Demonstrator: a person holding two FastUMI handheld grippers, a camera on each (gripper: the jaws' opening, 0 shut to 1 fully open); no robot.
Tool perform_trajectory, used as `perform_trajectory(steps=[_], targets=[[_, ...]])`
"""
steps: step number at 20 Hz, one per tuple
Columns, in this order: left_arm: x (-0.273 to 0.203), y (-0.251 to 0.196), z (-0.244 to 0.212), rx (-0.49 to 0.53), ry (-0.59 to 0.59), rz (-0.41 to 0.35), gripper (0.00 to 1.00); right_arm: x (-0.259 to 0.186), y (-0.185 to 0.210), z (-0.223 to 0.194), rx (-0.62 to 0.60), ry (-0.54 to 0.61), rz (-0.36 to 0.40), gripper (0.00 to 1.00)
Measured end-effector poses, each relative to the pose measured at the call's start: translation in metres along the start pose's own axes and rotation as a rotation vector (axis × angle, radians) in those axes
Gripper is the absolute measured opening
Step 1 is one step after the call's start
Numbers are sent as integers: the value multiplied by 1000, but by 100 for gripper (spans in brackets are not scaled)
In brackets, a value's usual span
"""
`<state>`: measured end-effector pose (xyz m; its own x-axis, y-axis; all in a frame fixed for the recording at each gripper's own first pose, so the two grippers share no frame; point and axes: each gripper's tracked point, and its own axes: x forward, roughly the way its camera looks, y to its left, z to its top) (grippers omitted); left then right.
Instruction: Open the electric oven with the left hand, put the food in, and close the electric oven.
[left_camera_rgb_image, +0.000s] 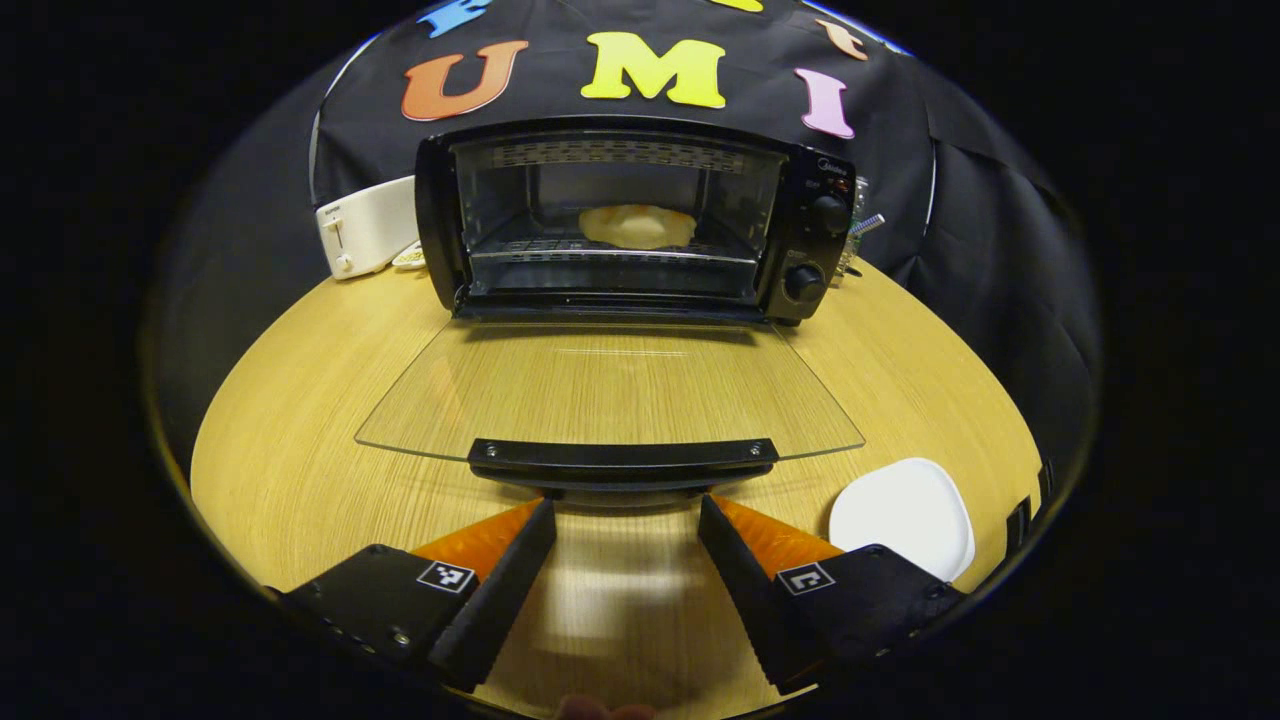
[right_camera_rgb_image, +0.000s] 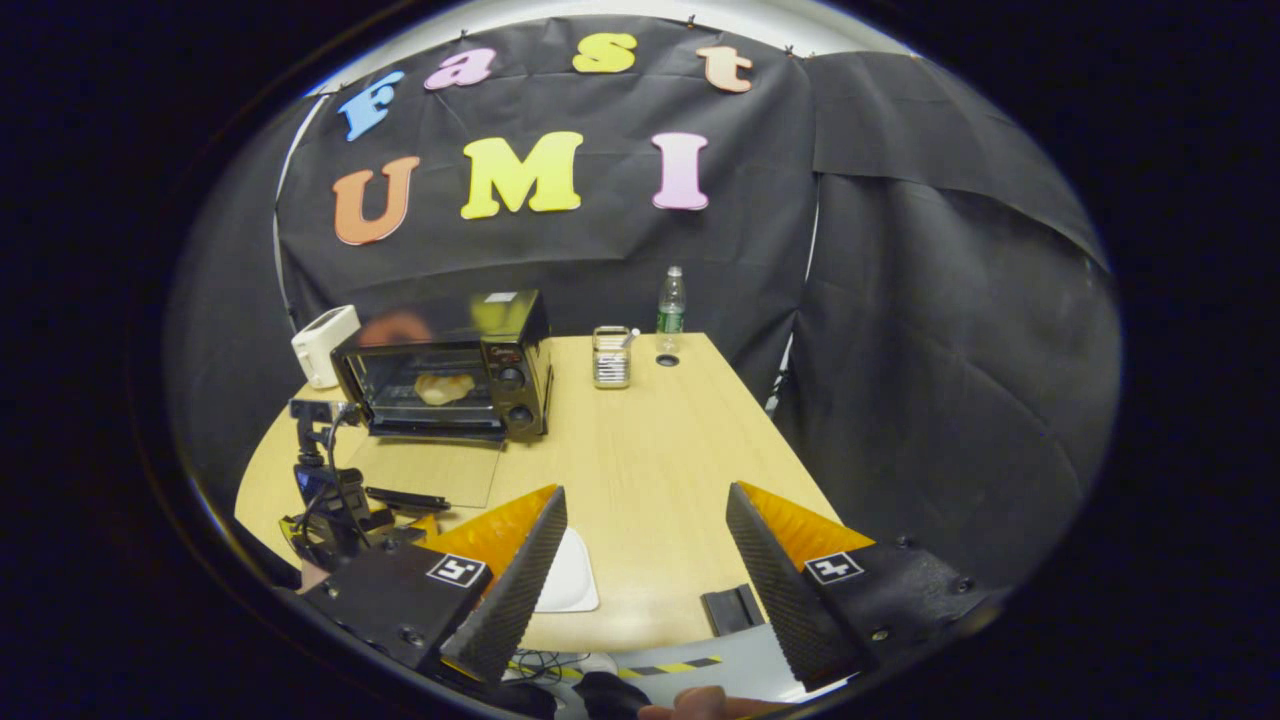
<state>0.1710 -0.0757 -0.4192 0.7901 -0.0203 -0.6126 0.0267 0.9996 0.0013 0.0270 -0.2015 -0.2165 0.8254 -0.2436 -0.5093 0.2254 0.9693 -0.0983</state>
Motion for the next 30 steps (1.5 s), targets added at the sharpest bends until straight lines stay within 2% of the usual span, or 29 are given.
perform_trajectory(steps=[5,8,9,18,23,25,30], targets=[[-10,-2,15,25,-28,1,95,-4,0,3,24,-12,-5,100],[-17,-2,51,39,-94,-3,96,-7,4,7,42,-22,0,100],[-19,-2,68,48,-123,-3,96,-9,4,10,45,-30,2,97],[-31,-10,188,51,-306,-18,96,-13,-12,40,61,-103,1,100],[-94,-9,241,51,-421,-3,96,-4,1,79,60,-167,104,100],[-132,-6,262,25,-472,4,96,-4,10,103,37,-229,147,97],[-243,-2,302,-39,-596,11,96,-31,40,153,0,-390,237,97]])
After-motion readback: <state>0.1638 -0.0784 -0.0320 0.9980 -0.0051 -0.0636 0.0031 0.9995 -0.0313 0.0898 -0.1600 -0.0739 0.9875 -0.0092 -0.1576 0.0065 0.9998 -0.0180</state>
